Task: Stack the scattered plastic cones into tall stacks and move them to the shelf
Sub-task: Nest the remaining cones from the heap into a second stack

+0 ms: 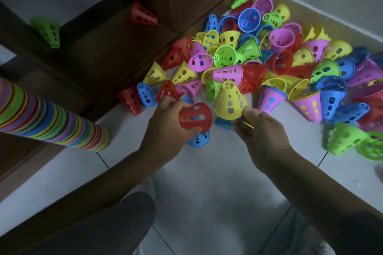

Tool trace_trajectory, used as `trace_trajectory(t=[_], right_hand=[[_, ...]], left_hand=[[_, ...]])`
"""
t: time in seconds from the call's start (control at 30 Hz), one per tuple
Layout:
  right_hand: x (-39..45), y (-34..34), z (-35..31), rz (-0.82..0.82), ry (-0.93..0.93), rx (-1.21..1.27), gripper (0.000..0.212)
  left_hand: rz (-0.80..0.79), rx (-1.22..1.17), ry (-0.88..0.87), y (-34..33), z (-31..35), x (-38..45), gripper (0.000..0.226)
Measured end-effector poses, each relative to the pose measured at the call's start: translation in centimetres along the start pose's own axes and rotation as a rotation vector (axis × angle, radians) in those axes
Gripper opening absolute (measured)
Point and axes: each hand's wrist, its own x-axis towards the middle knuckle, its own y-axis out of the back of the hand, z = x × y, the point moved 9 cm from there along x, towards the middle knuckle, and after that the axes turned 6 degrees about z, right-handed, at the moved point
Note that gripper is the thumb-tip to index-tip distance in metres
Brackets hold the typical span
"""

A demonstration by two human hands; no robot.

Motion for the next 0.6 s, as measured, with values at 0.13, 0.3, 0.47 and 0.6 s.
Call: trace_trajectory(t=[0.13,0.3,0.47,0.6], right_hand=[[-0.5,0.0,0.3,-0.042,-0.022,0.021,0.026],[-0.3,0.5,0.9,-0.024,-0.05,0.028,0.019],[0.2,0.6,0.9,-0.041,-0.05,-0.016,0.014],[0.5,0.5,2.2,-0.077,-0.059,-0.098,0.018]], left_hand=[[-0.116,0.119,-0.004,-1.4,0.0,0.5,0.058],[-0.226,0.099,-0.009,-4.3,-1.1,0.4,0.053],[-0.32,0.15,-0.035,-7.7,-2.7,-0.2,0.064],[-0.4,0.091,-0.047,-8.8,-3.0,-1.5,0.074]])
